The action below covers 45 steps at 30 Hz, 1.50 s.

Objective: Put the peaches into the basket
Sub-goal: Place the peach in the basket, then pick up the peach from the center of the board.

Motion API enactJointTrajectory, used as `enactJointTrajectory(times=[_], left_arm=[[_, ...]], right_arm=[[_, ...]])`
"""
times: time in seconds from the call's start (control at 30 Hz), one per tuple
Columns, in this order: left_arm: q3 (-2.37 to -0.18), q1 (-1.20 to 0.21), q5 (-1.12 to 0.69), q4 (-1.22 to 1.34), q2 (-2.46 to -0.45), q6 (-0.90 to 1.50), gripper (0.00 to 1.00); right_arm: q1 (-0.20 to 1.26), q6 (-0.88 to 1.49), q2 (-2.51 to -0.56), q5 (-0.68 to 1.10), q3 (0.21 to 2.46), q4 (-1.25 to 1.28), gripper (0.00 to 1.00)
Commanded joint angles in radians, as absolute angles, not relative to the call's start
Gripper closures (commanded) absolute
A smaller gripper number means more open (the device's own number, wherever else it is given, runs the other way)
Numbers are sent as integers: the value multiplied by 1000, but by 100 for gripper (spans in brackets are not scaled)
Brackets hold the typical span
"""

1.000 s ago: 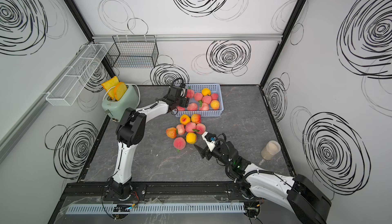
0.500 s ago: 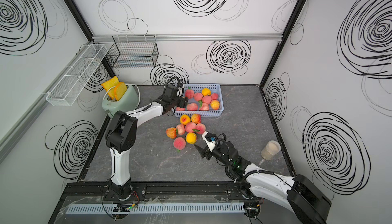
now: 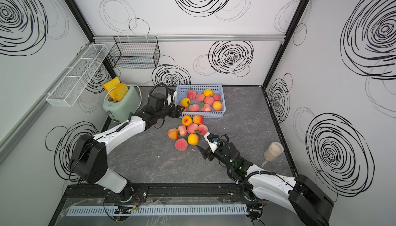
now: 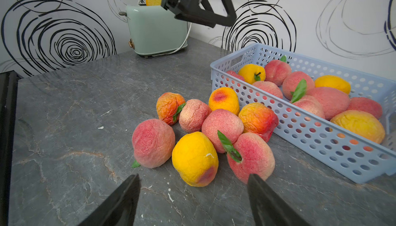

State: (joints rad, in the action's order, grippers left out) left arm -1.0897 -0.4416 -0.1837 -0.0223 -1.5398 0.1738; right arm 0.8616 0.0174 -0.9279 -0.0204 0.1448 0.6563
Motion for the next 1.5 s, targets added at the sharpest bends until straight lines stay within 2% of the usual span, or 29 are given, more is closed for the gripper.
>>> enactJointTrajectory(times=[0.0, 0.37, 0.5, 0.6, 0.93, 1.47], left_arm=[[-1039, -451, -269, -85, -1413, 169, 23], [-840, -484, -521, -313, -1101, -36, 20], [-843, -528, -559, -366, -1046, -98, 19], [-841, -547, -571, -370, -1022, -103, 16], [-848, -542, -584, -368, -1011, -77, 15], [-844, -528, -597, -371, -1001, -75, 14]], right_arm=[[841, 68, -940, -43, 170, 644, 17], [708, 402, -1060, 112, 359, 289, 13], [625, 615, -1150, 313, 395, 268, 13], [612, 688, -1221, 400, 430, 261, 12], [628, 809, -1350, 410, 478, 308, 3], [643, 893, -1501, 449, 512, 479, 1]])
